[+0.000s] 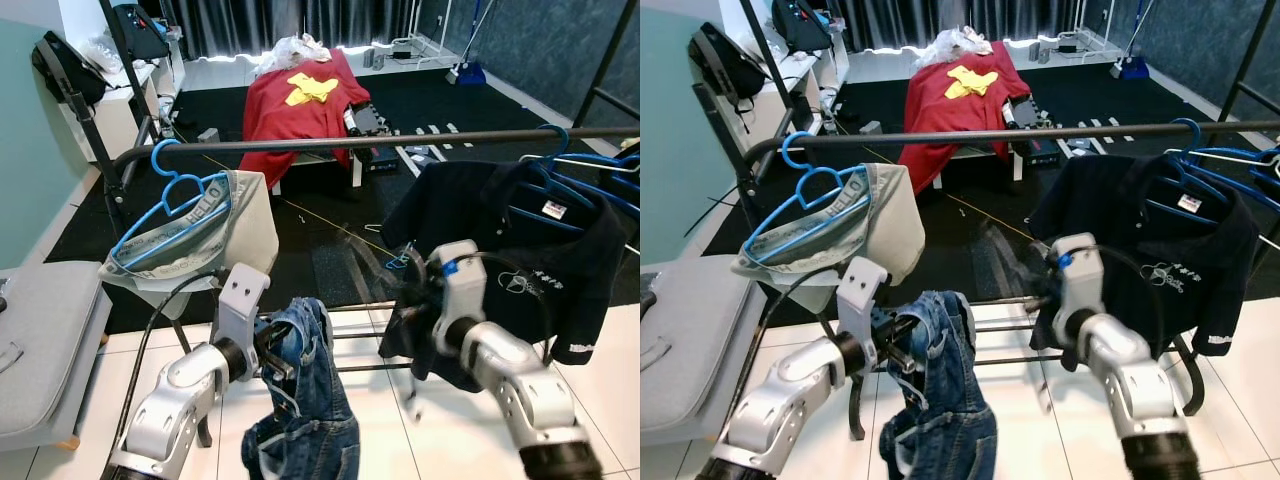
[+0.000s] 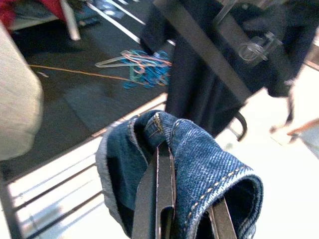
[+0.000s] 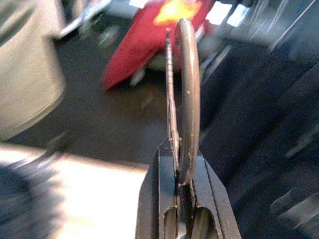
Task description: Hang hanger
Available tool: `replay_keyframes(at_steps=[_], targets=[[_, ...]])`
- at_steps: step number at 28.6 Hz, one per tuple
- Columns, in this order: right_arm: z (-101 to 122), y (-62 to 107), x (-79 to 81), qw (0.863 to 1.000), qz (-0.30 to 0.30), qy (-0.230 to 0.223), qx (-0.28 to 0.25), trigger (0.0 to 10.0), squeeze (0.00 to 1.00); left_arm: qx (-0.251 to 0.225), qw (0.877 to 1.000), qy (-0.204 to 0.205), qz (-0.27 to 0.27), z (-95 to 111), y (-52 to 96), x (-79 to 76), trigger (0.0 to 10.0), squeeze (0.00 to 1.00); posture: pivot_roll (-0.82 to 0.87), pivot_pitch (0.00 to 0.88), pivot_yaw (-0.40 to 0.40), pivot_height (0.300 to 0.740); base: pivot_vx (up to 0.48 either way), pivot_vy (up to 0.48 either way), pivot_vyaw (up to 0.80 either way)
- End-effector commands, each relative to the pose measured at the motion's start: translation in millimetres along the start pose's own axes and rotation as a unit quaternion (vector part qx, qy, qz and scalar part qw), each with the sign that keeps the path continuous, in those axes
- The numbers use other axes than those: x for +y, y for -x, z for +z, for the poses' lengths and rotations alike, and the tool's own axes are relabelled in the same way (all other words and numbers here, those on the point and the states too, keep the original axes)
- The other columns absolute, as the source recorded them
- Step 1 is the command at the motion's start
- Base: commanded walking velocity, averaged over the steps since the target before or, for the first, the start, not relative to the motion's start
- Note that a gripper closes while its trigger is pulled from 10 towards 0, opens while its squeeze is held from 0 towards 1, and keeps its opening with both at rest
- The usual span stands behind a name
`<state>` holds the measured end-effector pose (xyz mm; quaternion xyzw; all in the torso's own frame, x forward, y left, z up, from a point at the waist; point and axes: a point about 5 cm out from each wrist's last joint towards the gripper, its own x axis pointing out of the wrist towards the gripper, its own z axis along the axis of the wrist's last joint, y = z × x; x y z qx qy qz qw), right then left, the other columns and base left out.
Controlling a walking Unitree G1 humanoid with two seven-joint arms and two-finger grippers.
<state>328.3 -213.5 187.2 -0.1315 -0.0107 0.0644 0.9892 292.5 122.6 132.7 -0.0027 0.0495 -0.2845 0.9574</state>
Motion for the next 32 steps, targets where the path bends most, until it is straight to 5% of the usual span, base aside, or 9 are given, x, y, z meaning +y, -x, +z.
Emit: replay_keyframes(at_steps=[1, 11, 22, 29, 32], targets=[[9.8, -2.1, -6.1, 0.999, -0.021, 0.028, -0.036, 0.0, 0.0, -0.018, 1.0, -0.009, 0.011, 7.0, -0.6, 5.0, 10.0, 0.0, -0.06, 0.04, 0.055, 0.74, 0.0, 0.0, 0.0], [55.6, -0.6, -18.8, 0.985, -0.034, 0.072, -0.156, 0.0, 0.0, -0.018, 0.999, -0.023, 0.026, 10.9, 0.0, 13.4, 10.0, 0.0, -0.06, 0.041, 0.054, 0.74, 0.0, 0.0, 0.0], [74.2, -1.4, -4.4, 0.966, -0.032, 0.101, -0.235, 0.0, 0.0, -0.016, 0.998, -0.04, 0.036, 13.0, -0.3, 17.2, 10.0, 0.0, -0.06, 0.05, 0.055, 0.74, 0.0, 0.0, 0.0], [68.7, -3.8, -2.7, 0.97, -0.024, 0.096, -0.222, 0.0, 0.0, -0.012, 0.998, -0.044, 0.038, 12.1, -0.2, 18.1, 10.0, 0.0, -0.06, 0.052, 0.053, 0.74, 0.0, 0.0, 0.0], [48.6, -7.3, 2.6, 0.984, 0.0, 0.051, -0.169, 0.0, 0.0, 0.001, 0.997, -0.044, 0.059, 7.8, -0.1, 20.5, 10.0, 0.0, -0.06, 0.057, 0.05, 0.74, 0.0, 0.0, 0.0]])
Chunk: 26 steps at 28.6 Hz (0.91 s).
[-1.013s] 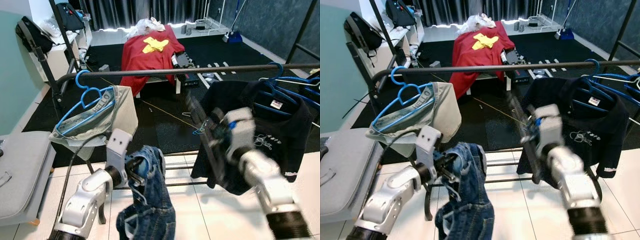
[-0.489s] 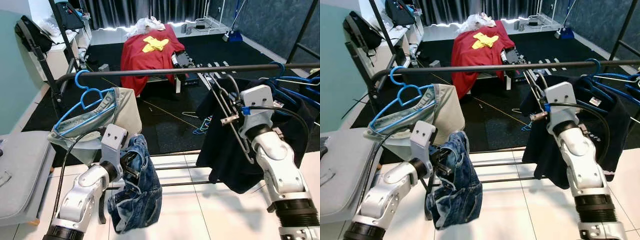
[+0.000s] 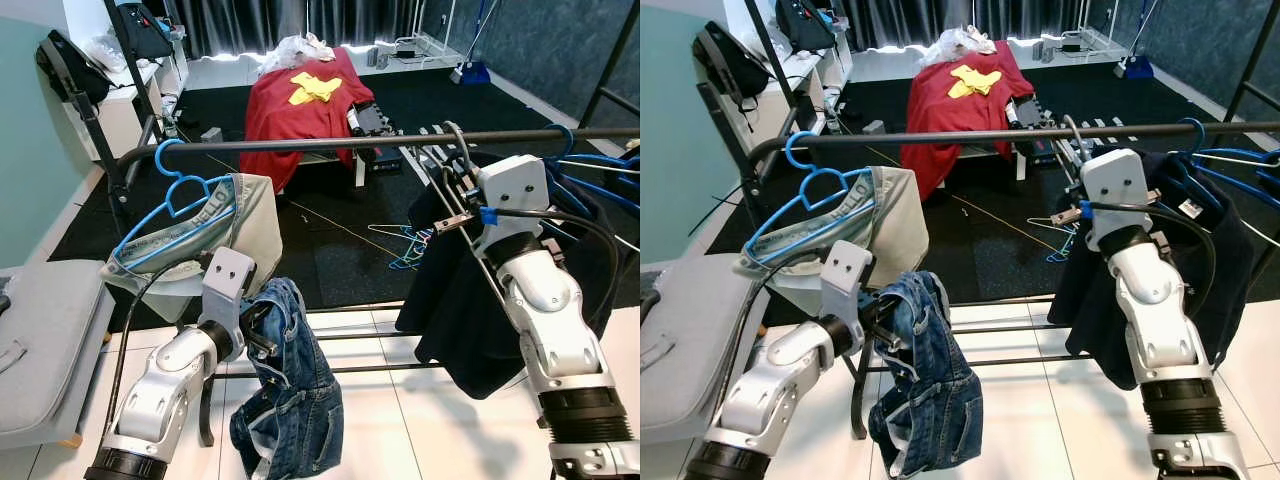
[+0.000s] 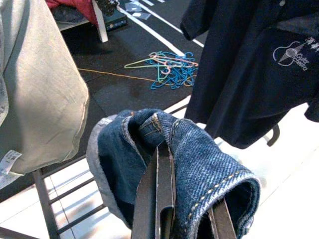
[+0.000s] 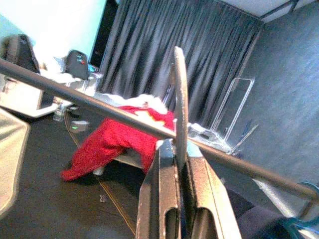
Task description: Hang hanger
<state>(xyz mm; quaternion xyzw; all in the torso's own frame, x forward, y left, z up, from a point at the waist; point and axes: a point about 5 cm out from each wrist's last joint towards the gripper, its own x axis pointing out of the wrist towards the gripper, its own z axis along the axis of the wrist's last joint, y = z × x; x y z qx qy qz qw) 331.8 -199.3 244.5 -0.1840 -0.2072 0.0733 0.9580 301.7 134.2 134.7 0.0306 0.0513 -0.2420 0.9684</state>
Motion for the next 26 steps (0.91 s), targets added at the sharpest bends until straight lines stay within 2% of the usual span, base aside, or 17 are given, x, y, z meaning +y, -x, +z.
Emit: replay_keyframes(at_steps=[1, 2, 3, 4, 5, 8, 12, 13, 18, 24, 26], targets=[[-22.8, 6.7, 12.7, 0.996, 0.023, -0.065, 0.062, 0.0, 0.0, -0.002, 0.999, 0.005, 0.036, 1.2, 0.1, 7.6, 10.0, 0.0, -0.06, 0.06, 0.048, 0.74, 0.0, 0.0, 0.0], [-22.8, 6.7, 12.7, 0.996, 0.023, -0.065, 0.062, 0.0, 0.0, -0.002, 0.999, 0.005, 0.036, 1.2, 0.1, 7.6, 10.0, 0.0, -0.06, 0.06, 0.048, 0.74, 0.0, 0.0, 0.0], [-34.2, 10.5, 16.8, 0.99, 0.013, -0.104, 0.091, 0.9, 0.0, -0.003, 0.998, 0.028, 0.063, -0.9, -0.6, 9.9, 10.0, 0.0, -0.06, 0.063, 0.049, 0.74, 0.0, 0.0, 0.0], [-34.2, 10.5, 16.8, 0.99, 0.013, -0.104, 0.091, 0.9, 0.0, -0.003, 0.998, 0.028, 0.063, -0.9, -0.6, 9.9, 10.0, 0.0, -0.06, 0.063, 0.049, 0.74, 0.0, 0.0, 0.0], [-38.9, 11.6, 17.2, 0.987, -0.005, -0.129, 0.097, 10.0, 0.0, -0.008, 0.996, 0.044, 0.083, -2.4, -1.1, 11.7, 10.0, 0.0, -0.06, 0.065, 0.048, 0.74, 0.0, 0.0, 0.0], [-32.2, 7.1, 10.9, 0.987, -0.037, -0.142, 0.069, 10.0, 0.0, -0.025, 0.994, 0.046, 0.096, -1.1, -2.3, 10.1, 10.0, 0.0, -0.06, 0.069, 0.051, 0.74, 0.0, 0.0, 0.0], [-28.2, 5.0, 8.6, 0.987, -0.043, -0.142, 0.057, 10.0, 0.0, -0.033, 0.994, 0.049, 0.094, 0.2, -3.2, 7.4, 10.0, 0.0, -0.06, 0.069, 0.051, 0.74, 0.0, 0.0, 0.0], [-23.0, 3.1, 6.7, 0.988, -0.046, -0.144, 0.04, 10.0, 0.0, -0.041, 0.994, 0.054, 0.085, 0.6, -5.0, 2.3, 10.0, 0.0, -0.07, 0.069, 0.049, 0.74, 0.0, 0.0, 0.0], [-14.7, 1.5, 7.4, 0.991, -0.042, -0.126, 0.018, 10.0, 0.0, -0.05, 0.994, 0.059, 0.072, 0.2, -6.0, -3.8, 10.0, 0.0, -0.07, 0.069, 0.052, 0.74, 0.0, 0.0, 0.0], [-9.2, 0.9, 5.8, 0.995, -0.048, -0.08, 0.019, 10.0, 0.0, -0.059, 0.994, 0.066, 0.062, 2.8, -6.1, -6.8, 10.0, 0.0, -0.07, 0.073, 0.052, 0.74, 0.348, 0.0, 0.13], [-7.5, 1.6, 2.7, 0.995, -0.061, -0.084, 0.013, 10.0, 0.0, -0.063, 0.994, 0.068, 0.059, 5.0, -6.6, -7.5, 10.0, 0.0, -0.07, 0.073, 0.052, 0.74, 0.428, 0.0, 0.0]])
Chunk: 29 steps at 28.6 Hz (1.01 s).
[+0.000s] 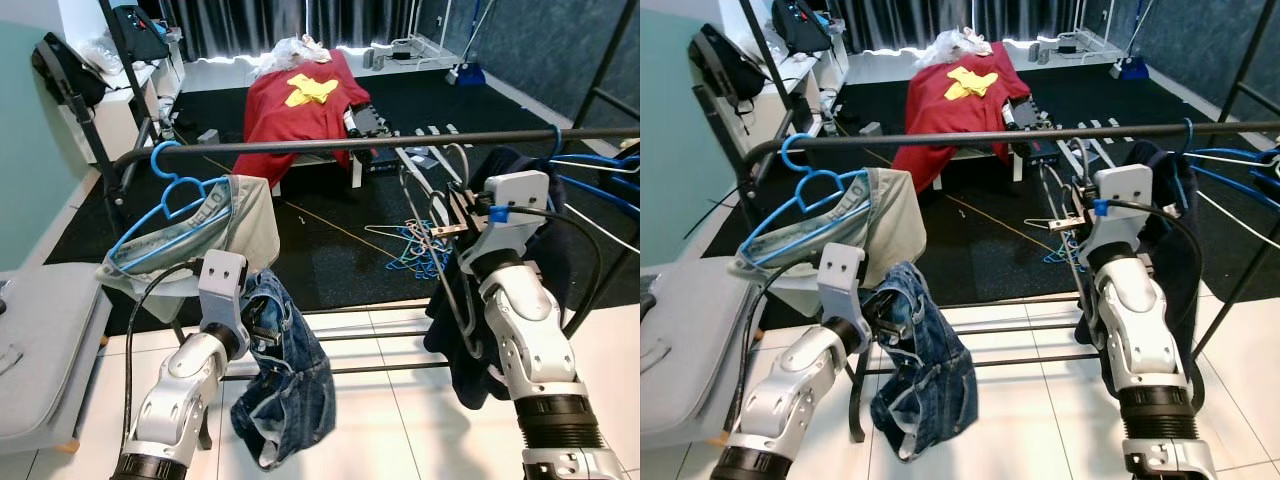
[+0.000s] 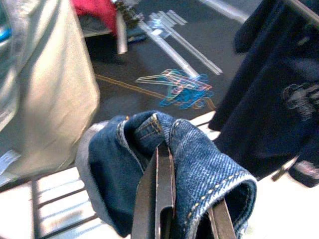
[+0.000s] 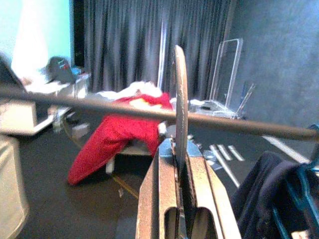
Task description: Hang hanger
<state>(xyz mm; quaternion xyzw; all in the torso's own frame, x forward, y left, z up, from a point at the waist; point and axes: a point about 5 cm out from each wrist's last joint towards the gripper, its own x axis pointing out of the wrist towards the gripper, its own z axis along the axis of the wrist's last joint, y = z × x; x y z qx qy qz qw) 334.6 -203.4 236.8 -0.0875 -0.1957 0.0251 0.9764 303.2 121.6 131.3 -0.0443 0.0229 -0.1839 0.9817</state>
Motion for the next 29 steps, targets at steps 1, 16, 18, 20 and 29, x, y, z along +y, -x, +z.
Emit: replay_keyframes(at_steps=[1, 16, 18, 20, 29], targets=[[2.1, 1.2, 0.6, 1.0, -0.006, 0.005, -0.006, 10.0, 0.0, -0.021, 1.0, -0.003, -0.003, 9.0, -0.6, 1.1, 10.0, 0.0, -0.07, 0.072, 0.052, 0.74, 0.431, 0.0, 0.0], [8.6, -2.5, -8.8, 0.999, -0.026, -0.003, -0.027, 10.0, 0.0, -0.029, 0.999, -0.001, -0.031, 8.8, 0.3, -7.8, 10.0, 0.0, -0.07, 0.068, 0.049, 0.74, 0.22, 0.0, 0.0], [8.9, -3.1, -7.3, 0.999, -0.022, -0.008, -0.027, 10.0, 0.0, -0.03, 0.999, -0.003, -0.036, 8.4, 0.8, -9.1, 10.0, 0.0, -0.07, 0.067, 0.048, 0.74, 0.0, 0.0, 0.0], [8.8, -3.1, -5.8, 0.999, -0.019, -0.011, -0.027, 10.0, 0.0, -0.031, 0.999, -0.003, -0.038, 8.3, 1.0, -9.7, 10.0, 0.0, -0.07, 0.068, 0.047, 0.74, 0.0, 0.0, 0.0], [6.6, -1.2, 1.6, 0.999, -0.015, -0.027, -0.022, 10.0, 0.0, -0.032, 0.999, -0.006, -0.043, 8.2, 2.3, -10.4, 10.0, 0.0, -0.07, 0.065, 0.045, 0.74, 0.0, 0.0, 0.0]])
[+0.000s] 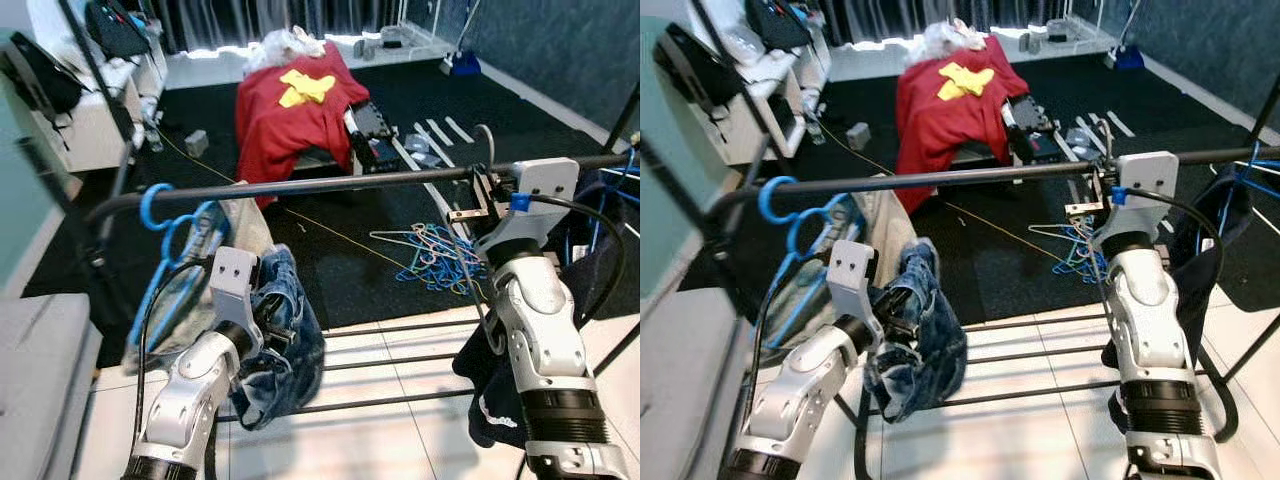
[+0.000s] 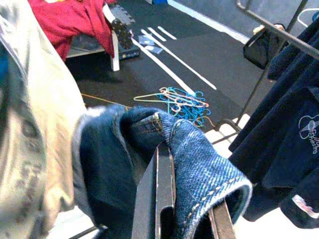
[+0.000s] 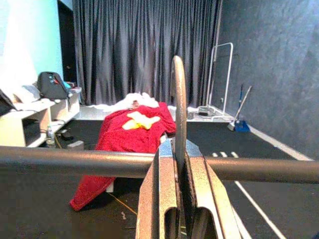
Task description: Hang hanger
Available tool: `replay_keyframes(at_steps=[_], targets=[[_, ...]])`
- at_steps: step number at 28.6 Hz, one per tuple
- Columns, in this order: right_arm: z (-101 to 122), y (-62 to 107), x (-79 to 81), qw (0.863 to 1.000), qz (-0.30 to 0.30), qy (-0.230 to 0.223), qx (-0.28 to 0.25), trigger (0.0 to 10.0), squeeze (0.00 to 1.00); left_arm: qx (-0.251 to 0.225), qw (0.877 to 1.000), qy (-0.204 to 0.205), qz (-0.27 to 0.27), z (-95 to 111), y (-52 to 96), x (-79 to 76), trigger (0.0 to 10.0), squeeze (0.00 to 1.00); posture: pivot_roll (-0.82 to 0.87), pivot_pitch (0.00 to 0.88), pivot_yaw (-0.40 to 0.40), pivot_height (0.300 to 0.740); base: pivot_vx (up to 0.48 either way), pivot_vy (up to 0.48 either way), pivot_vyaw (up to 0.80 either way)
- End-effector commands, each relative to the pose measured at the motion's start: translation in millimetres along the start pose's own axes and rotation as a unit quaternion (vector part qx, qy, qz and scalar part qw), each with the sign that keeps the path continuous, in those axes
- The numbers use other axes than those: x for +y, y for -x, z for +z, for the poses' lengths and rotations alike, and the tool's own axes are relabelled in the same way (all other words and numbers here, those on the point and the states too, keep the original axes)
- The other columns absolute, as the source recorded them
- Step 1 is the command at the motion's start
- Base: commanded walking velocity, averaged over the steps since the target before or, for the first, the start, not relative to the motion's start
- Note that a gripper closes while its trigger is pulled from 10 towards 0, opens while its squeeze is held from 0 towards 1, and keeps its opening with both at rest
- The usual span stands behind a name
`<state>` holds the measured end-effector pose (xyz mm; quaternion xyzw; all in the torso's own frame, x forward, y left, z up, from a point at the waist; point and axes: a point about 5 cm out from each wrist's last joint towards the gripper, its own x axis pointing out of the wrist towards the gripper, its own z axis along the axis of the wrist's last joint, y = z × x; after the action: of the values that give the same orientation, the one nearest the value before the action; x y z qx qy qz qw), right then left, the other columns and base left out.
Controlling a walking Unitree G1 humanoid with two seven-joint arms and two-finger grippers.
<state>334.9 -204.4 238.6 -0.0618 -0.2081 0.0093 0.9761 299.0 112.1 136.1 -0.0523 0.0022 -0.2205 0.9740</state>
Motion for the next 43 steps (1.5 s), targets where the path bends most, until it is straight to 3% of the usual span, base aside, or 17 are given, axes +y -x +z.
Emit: replay_keyframes(at_steps=[1, 7, 16, 20, 21, 24, 25, 27, 30, 36, 37, 38, 39, 40, 43], targets=[[5.2, -0.3, 3.2, 1.0, 0.007, -0.005, -0.01, 10.0, 0.0, -0.012, 1.0, -0.01, -0.005, 4.4, 1.6, 0.2, 10.0, 0.0, -0.07, 0.065, 0.045, 0.74, 0.0, 0.0, 0.0], [-5.9, 3.9, 10.7, 0.999, 0.017, -0.034, 0.036, 10.0, 0.0, -0.009, 1.0, -0.018, -0.012, 3.8, 2.5, -0.6, 10.0, 0.0, -0.07, 0.06, 0.05, 0.74, 0.0, 0.0, 0.0], [-15.3, 1.7, 6.5, 0.993, 0.053, -0.068, 0.083, 10.0, 0.0, -0.01, 0.999, -0.022, -0.024, 5.0, 2.3, -1.9, 10.0, 0.0, -0.07, 0.054, 0.054, 0.74, 0.0, 0.0, 0.0], [-20.0, 1.0, 18.7, 0.985, 0.106, -0.081, 0.108, 10.0, 0.0, -0.017, 0.998, -0.026, -0.05, 8.0, 4.2, -6.4, 10.0, 0.0, -0.06, 0.055, 0.045, 0.74, 0.0, 0.0, 0.0], [-22.5, 2.2, 24.3, 0.982, 0.124, -0.084, 0.119, 10.0, 0.0, -0.028, 0.996, -0.012, -0.078, 10.7, 7.6, -11.5, 10.0, 0.0, -0.06, 0.054, 0.037, 0.74, 0.0, 0.0, 0.0], [-24.1, 3.2, 27.3, 0.98, 0.133, -0.079, 0.124, 10.0, 0.0, -0.041, 0.994, 0.003, -0.104, 13.9, 11.0, -16.2, 10.0, 0.0, -0.05, 0.055, 0.036, 0.74, 0.0, 0.0, 0.0], [-25.0, 4.6, 29.6, 0.978, 0.14, -0.082, 0.13, 10.0, 0.0, -0.071, 0.988, 0.009, -0.135, 21.5, 16.0, -21.4, 10.0, 0.0, -0.05, 0.055, 0.035, 0.74, 0.0, 0.0, 0.0], [-25.0, 4.6, 29.6, 0.978, 0.14, -0.082, 0.13, 10.0, 0.0, -0.071, 0.988, 0.009, -0.135, 21.5, 16.0, -21.4, 10.0, 0.0, -0.05, 0.055, 0.035, 0.74, 0.0, 0.0, 0.0], [-25.1, 6.4, 31.1, 0.976, 0.146, -0.084, 0.137, 10.0, 0.0, -0.105, 0.978, 0.025, -0.177, 31.2, 22.3, -28.6, 10.0, 0.0, -0.06, 0.057, 0.036, 0.74, 0.0, 0.0, 0.0], [-24.9, 7.4, 31.4, 0.975, 0.148, -0.086, 0.139, 10.0, 0.0, -0.11, 0.975, 0.029, -0.192, 33.3, 23.6, -31.9, 10.0, 0.0, -0.06, 0.056, 0.037, 0.74, 0.0, 0.0, 0.0], [-22.9, 7.3, 31.7, 0.977, 0.149, -0.075, 0.13, 10.0, 1.0, -0.11, 0.974, 0.029, -0.198, 34.1, 22.9, -33.3, 10.0, 0.0, -0.06, 0.056, 0.038, 0.74, 0.0, 0.0, 0.0], [-22.9, 7.3, 31.7, 0.977, 0.149, -0.075, 0.13, 10.0, 1.0, -0.11, 0.974, 0.029, -0.198, 34.1, 22.9, -33.3, 10.0, 0.0, -0.06, 0.056, 0.038, 0.74, 0.0, 0.0, 0.0], [-18.9, 6.2, 32.0, 0.98, 0.15, -0.067, 0.115, 10.0, 0.13, -0.111, 0.973, 0.028, -0.199, 34.7, 22.2, -33.7, 10.0, 0.0, -0.06, 0.055, 0.038, 0.74, 0.0, 0.0, 0.0], [-13.3, 4.5, 32.1, 0.983, 0.146, -0.065, 0.094, 10.0, 0.0, -0.111, 0.974, 0.026, -0.197, 35.1, 21.6, -33.1, 10.0, 0.0, -0.06, 0.055, 0.038, 0.74, 0.0, 0.0, 0.0], [-6.1, 2.6, 33.3, 0.984, 0.147, -0.063, 0.072, 10.0, 0.0, -0.112, 0.974, 0.024, -0.195, 35.4, 21.2, -32.3, 10.0, 0.0, -0.06, 0.053, 0.039, 0.74, 0.0, 0.0, 0.0]])
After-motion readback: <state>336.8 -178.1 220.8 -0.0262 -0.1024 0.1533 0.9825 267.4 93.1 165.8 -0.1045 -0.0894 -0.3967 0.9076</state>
